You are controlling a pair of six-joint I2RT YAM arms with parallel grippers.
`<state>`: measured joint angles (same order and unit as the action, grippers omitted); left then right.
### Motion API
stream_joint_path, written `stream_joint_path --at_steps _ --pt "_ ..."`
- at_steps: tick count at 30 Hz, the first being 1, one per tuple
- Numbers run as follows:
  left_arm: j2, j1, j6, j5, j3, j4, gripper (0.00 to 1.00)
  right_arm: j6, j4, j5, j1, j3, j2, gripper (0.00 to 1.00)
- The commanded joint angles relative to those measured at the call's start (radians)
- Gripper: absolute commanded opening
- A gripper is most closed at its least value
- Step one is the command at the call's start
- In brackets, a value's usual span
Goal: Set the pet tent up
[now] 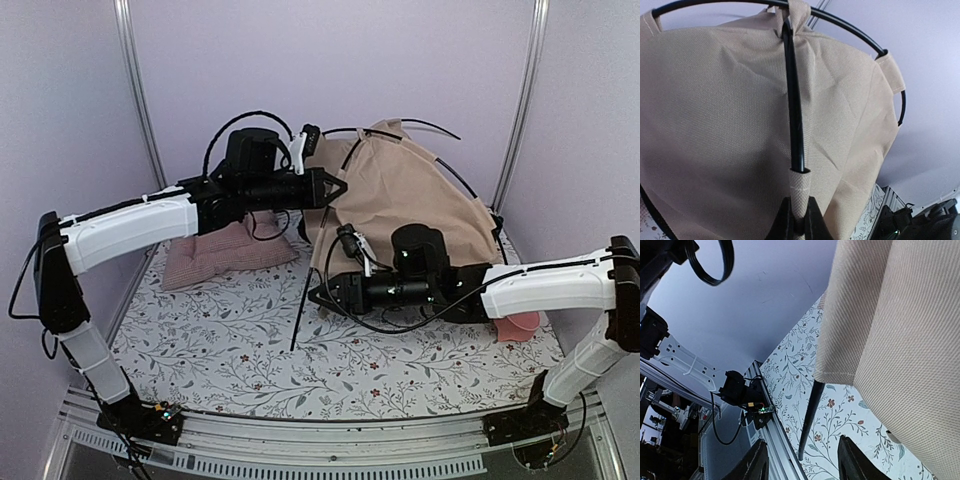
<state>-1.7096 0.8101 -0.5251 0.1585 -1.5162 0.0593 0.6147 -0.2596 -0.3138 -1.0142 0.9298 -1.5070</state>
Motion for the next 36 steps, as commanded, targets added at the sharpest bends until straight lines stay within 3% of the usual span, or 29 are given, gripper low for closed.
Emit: stream_joint_path --at_steps 1,12,19,23,26,31,36 --pt "-0.028 0.013 0.0 0.019 -0.053 -0.047 0.0 0.03 -0.072 0.021 -0.013 0.027 -0.064 0.46" --pt "-0.053 0.012 0.017 0.024 -0.094 -0.033 0.0 0.035 -0.083 0.025 -0.019 0.065 -0.129 0.38" --pt "-0.068 0.012 0.029 0.03 -0.126 -0.021 0.0 0.023 -0.06 0.026 -0.02 0.083 -0.144 0.21" --pt "-0.064 0.011 0.042 0.021 -0.126 -0.005 0.01 0.006 -0.02 0.034 -0.02 0.109 -0.137 0.0" --pt "-0.042 0.012 0.064 0.011 -0.106 0.006 0.15 -0.013 0.011 0.037 -0.02 0.135 -0.125 0.0" --pt "0.051 0.011 0.112 0.02 0.002 -0.023 0.49 -0.043 0.059 0.033 -0.019 0.18 -0.107 0.0" --pt "0.187 0.012 0.155 0.037 0.133 -0.088 0.73 -0.062 0.095 0.031 -0.015 0.229 -0.099 0.0"
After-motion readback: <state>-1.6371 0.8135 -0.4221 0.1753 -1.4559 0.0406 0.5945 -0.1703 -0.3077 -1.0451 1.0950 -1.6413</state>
